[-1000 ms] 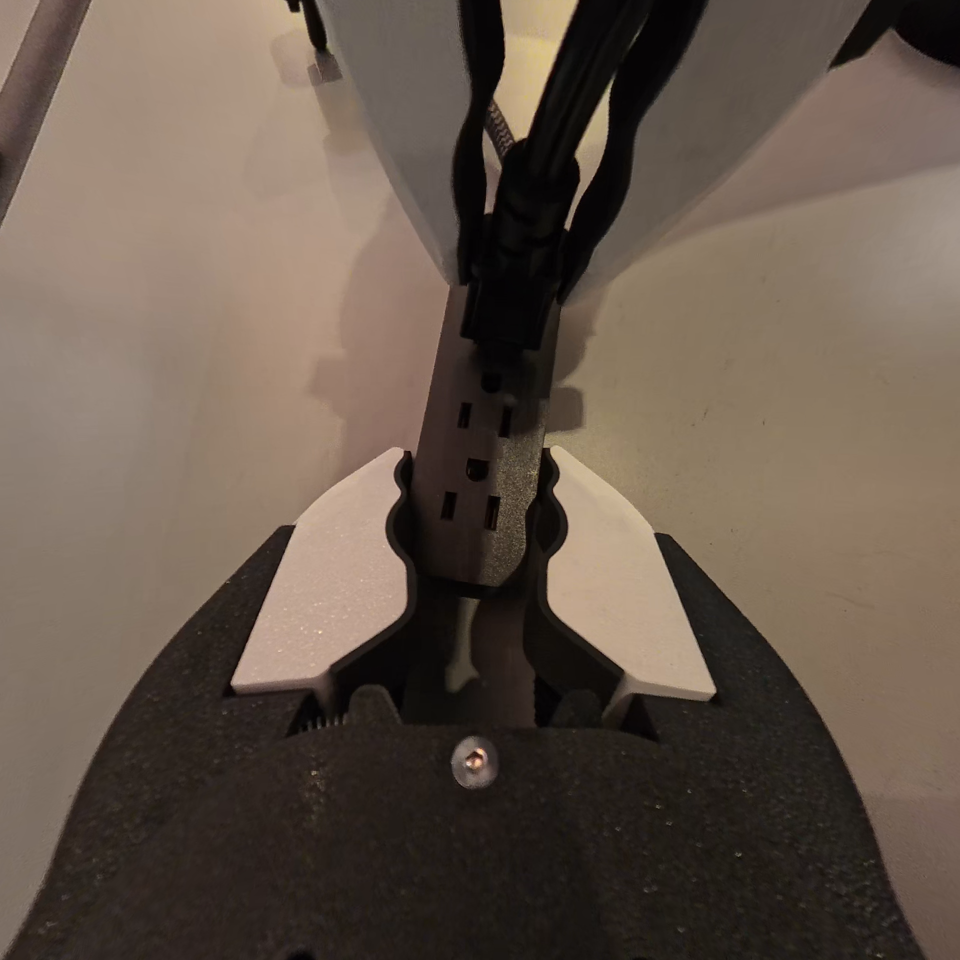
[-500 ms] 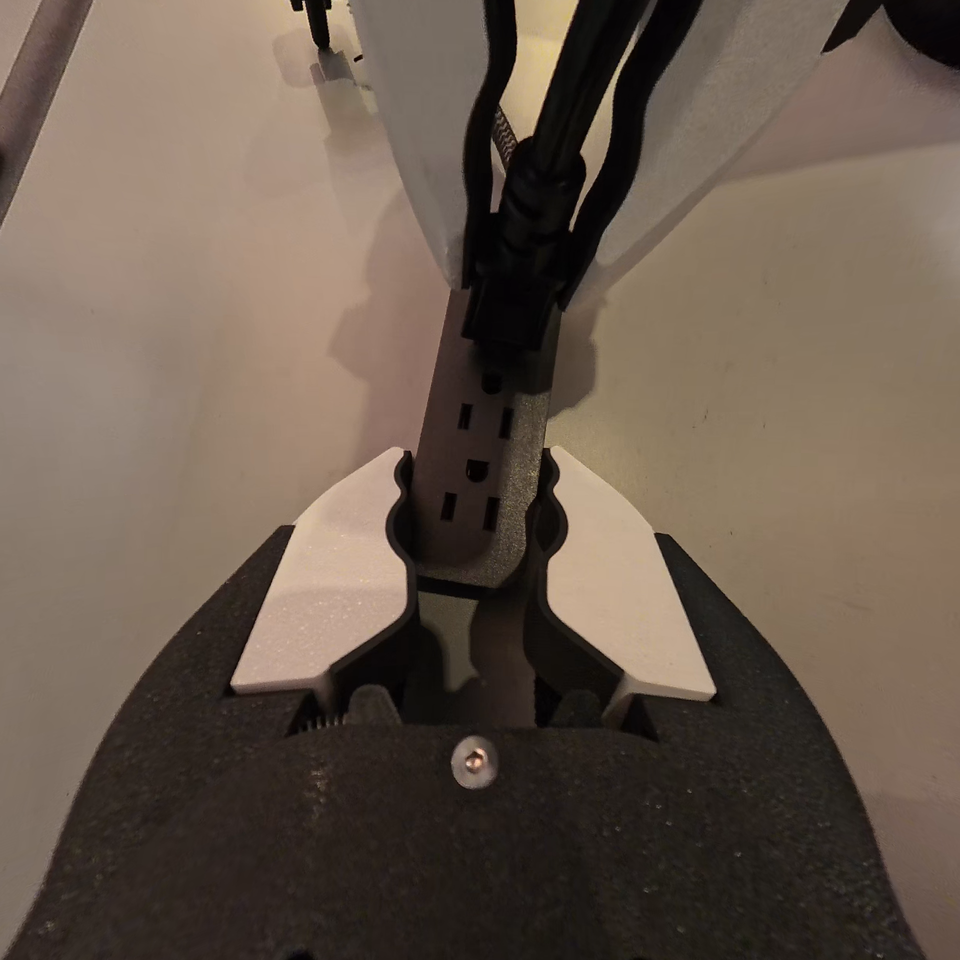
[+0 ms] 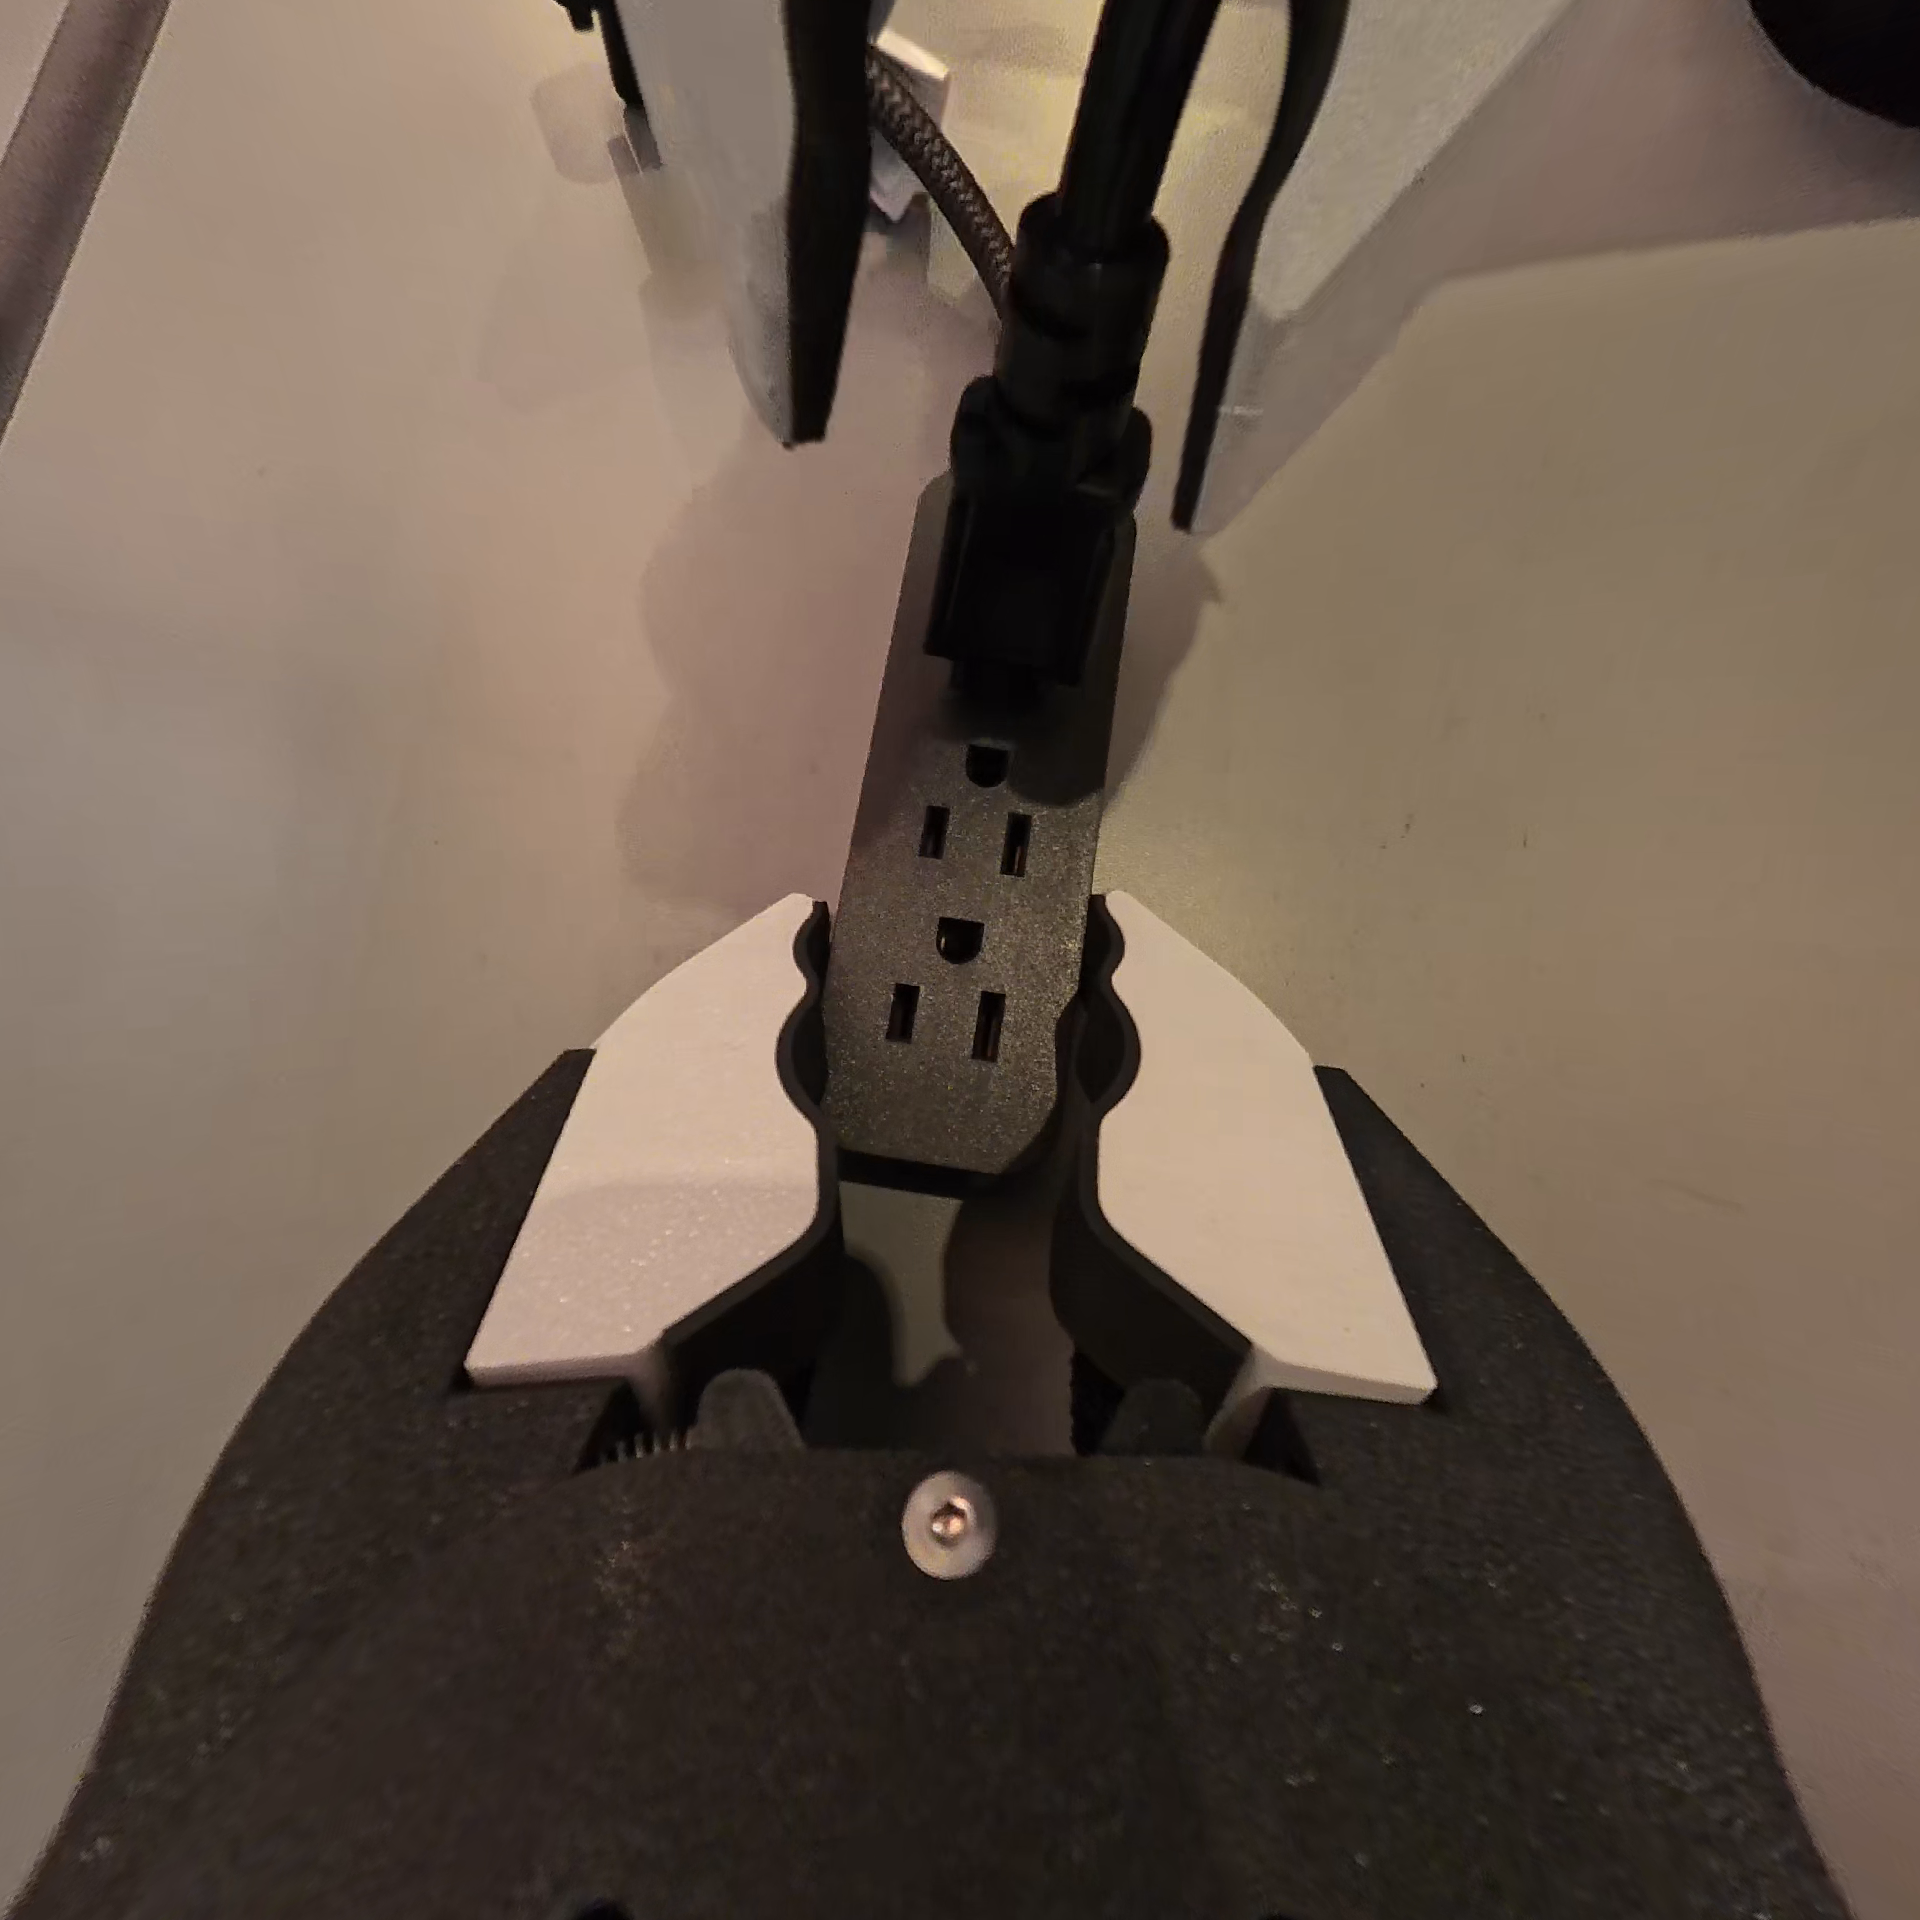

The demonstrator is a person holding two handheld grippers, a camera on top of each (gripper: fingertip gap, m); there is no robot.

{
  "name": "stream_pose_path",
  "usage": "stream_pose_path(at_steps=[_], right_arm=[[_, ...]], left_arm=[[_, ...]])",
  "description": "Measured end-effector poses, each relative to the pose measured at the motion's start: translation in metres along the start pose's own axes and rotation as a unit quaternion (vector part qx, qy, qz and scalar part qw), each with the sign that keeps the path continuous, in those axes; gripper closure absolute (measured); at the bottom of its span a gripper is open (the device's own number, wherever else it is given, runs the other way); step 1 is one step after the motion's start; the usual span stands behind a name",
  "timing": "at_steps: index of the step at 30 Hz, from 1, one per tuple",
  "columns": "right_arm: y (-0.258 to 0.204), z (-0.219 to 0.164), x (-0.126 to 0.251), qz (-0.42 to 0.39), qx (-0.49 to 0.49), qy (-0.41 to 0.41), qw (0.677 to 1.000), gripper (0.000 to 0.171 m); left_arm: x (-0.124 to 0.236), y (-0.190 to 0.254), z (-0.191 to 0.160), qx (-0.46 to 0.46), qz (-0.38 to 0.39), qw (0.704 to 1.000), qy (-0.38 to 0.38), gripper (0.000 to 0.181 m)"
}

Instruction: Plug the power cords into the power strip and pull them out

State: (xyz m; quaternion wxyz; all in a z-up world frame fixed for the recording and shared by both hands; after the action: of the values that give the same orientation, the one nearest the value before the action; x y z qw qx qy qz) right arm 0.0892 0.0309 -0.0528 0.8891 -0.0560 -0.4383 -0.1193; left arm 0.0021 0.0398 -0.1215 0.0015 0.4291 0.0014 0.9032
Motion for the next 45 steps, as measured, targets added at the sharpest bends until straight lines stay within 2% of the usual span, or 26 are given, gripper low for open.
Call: stream_pose_path(at_steps=[1, 5, 14, 16, 20, 29, 45], right_arm=[[0.001, -0.001, 0.001, 0.005, -0.009, 0.009, 1.0, 0.132], [-0.002, -0.002, 0.002, 0.031, -0.023, 0.019, 0.999, 0.144], [-0.002, 0.003, 0.005, 0.004, 0.023, -0.102, 0.995, 0.142], [-0.003, 0.003, 0.004, 0.014, 0.029, -0.112, 0.993, 0.154], [-0.003, 0.005, 0.002, 0.01, 0.048, -0.14, 0.989, 0.157], [-0.007, 0.018, -0.005, 0.01, 0.091, -0.262, 0.961, 0.153], [-0.01, 0.018, -0.006, 0.012, 0.057, -0.281, 0.958, 0.154]], left_arm=[[0.0, 0.0, 0.0, 0.0, -0.001, 1.0, 0.0, 0.135], [0.0, 0.0, 0.0, 0.001, -0.003, 1.0, 0.0, 0.135], [0.0, 0.0, 0.0, 0.0, -0.004, 1.0, 0.0, 0.136], [0.0, 0.0, 0.0, 0.0, -0.003, 1.0, 0.0, 0.136], [0.0, 0.0, 0.0, -0.001, -0.001, 1.0, 0.0, 0.135], [0.0, 0.002, 0.0, -0.002, -0.005, 1.0, -0.001, 0.135], [-0.001, 0.004, 0.001, -0.003, -0.007, 1.0, -0.002, 0.135]])
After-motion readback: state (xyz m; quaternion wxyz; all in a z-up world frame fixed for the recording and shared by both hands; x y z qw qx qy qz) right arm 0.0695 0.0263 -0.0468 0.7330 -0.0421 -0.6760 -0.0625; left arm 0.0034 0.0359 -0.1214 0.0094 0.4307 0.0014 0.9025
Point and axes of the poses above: each gripper's, where its closed fingertips meet, x back along the fingers, z out of its top, y = z × x across the jaws, the point moved 5 cm from there along x, back along the fingers, and after that the axes turned 6 degrees about -y, right-handed, at the moved point
